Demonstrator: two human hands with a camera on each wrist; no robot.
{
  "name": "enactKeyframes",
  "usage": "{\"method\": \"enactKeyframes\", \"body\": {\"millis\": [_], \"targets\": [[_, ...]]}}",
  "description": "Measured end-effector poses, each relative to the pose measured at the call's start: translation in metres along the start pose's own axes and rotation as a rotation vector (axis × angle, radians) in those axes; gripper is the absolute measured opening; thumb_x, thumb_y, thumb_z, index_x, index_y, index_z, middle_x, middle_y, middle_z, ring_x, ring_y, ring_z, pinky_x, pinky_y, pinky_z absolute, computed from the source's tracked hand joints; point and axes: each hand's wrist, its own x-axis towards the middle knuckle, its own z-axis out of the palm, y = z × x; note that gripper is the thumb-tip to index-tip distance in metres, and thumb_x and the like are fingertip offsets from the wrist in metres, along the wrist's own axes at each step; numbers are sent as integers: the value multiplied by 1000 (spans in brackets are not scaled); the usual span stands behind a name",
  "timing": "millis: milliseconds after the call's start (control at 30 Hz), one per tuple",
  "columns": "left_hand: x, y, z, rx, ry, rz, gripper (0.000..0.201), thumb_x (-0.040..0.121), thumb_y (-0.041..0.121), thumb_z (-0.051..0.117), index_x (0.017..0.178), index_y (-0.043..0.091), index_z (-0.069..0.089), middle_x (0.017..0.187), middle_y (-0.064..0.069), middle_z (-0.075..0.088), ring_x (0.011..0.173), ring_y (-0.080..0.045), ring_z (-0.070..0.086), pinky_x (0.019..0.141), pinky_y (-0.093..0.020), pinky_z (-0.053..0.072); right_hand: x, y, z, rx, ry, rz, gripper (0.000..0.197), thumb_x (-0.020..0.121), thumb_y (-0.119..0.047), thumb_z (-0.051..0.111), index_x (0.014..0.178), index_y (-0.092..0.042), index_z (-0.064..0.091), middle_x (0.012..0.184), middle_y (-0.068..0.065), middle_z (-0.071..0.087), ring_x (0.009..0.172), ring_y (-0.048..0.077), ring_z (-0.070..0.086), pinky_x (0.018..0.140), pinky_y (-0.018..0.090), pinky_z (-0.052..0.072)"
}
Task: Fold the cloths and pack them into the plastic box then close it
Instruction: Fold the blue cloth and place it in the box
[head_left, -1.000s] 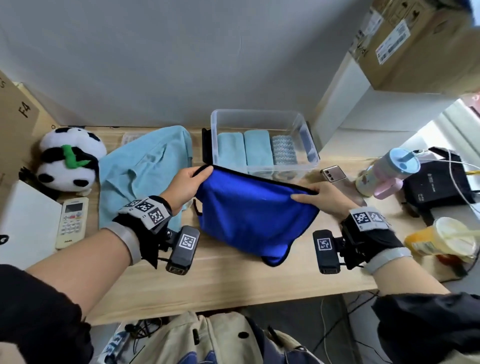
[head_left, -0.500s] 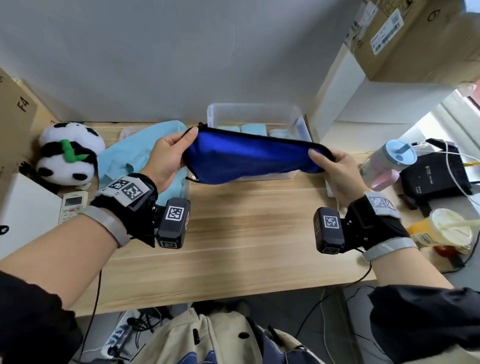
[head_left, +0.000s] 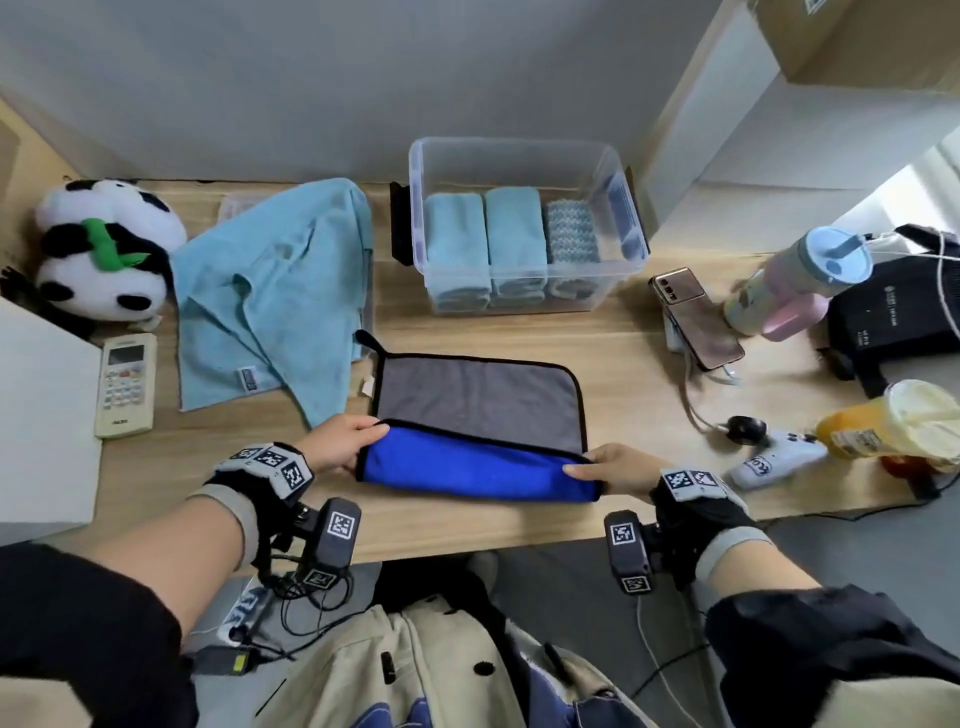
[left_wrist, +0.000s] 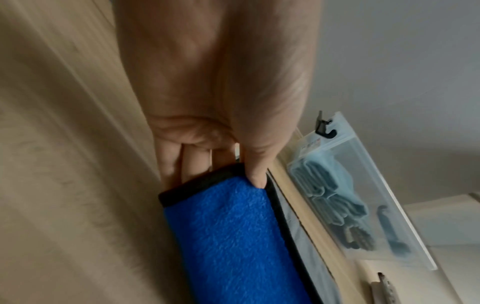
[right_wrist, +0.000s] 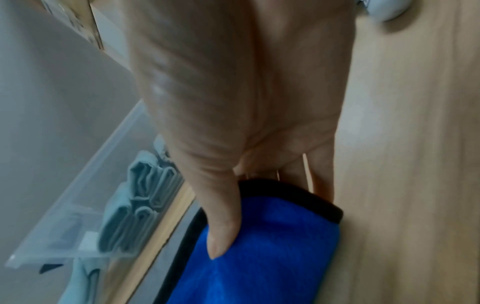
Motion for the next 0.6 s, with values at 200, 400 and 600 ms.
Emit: {"method": "enactKeyframes", "body": {"millis": [200, 400, 600], "targets": [[2, -8, 7, -9, 35, -19, 13, 90, 10, 58, 101, 7, 64, 83, -9, 64, 62, -13, 55, 51, -16, 43, -2, 3, 10, -2, 163, -94, 52, 84, -33, 68, 98, 17, 61, 76, 9, 52, 72, 17, 46, 66, 25, 35], [14, 1, 1, -78, 160, 27, 7, 90, 7, 57, 93, 5, 64, 86, -11, 63, 78, -20, 59, 64, -23, 49, 1, -17, 10, 94, 398, -275, 17, 92, -17, 58, 77, -19, 65, 72, 4, 57, 68, 10, 49, 66, 28, 37], [35, 17, -8, -134, 298, 60, 22, 92, 20, 56, 70, 17, 58, 59, 5, 55, 60, -14, 46, 58, -26, 34, 22, -42, 2, 122, 505, -262, 23, 93, -22, 56, 79, -6, 64, 71, 5, 56, 66, 15, 48, 59, 30, 35]]}}
